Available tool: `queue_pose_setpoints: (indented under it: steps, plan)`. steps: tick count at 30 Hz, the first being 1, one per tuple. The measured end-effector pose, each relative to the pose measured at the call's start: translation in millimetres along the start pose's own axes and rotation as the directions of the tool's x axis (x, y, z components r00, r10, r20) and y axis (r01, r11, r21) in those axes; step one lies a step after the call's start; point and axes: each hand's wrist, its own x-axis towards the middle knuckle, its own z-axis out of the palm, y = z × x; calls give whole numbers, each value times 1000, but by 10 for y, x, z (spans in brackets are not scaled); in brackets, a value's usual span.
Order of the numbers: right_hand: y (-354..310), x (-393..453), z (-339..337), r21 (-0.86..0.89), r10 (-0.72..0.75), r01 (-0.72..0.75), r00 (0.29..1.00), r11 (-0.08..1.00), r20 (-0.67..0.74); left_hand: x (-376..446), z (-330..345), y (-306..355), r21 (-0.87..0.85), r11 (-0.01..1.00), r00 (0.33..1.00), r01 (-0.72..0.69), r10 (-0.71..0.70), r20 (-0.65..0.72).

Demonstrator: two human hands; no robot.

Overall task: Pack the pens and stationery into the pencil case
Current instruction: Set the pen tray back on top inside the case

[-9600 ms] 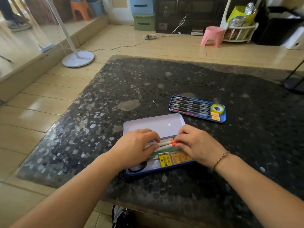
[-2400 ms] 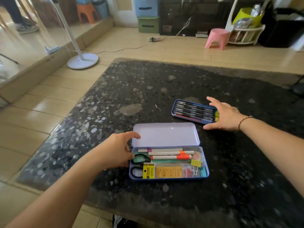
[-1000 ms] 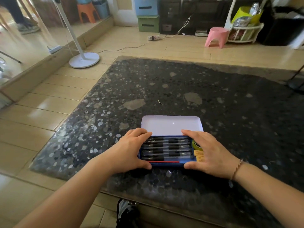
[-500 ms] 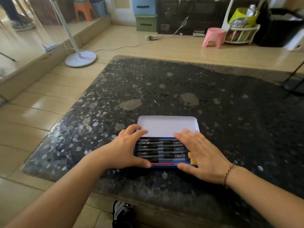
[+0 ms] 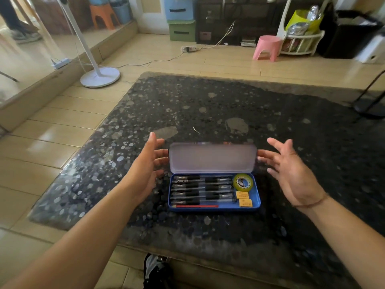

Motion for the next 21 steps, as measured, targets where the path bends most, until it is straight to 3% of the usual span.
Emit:
queue_pose_setpoints:
  steps: [3, 5, 7, 9, 11, 14, 21]
  plan:
    - [0, -216, -88, 44, -42, 39, 997, 998, 69, -171, -1, -45, 213, 971, 991, -105, 119, -54]
    - [77, -335, -57, -123, -80, 89, 994, 988, 75, -256, 14, -185, 475, 852, 958, -221, 280, -56]
    - [197, -388, -2, -445, -176, 161, 984, 881, 9, -354, 62, -349, 779, 532, 911, -331, 396, 116]
    - [334, -412, 80, -680, -295, 228, 955, 697, 17, -435, 167, -498, 899, 228, 906, -373, 300, 299]
    - [436, -463, 183, -794, -268, 201, 962, 574, 50, -483, 280, -647, 923, 39, 907, -383, 206, 368]
    - [552, -523, 245, -916, -120, 93, 992, 390, 49, -466, 327, -774, 917, -29, 889, -397, 237, 392]
    - [394, -500, 314, -964, 54, 17, 998, 265, 32, -460, 377, -715, 914, -136, 906, -381, 141, 399]
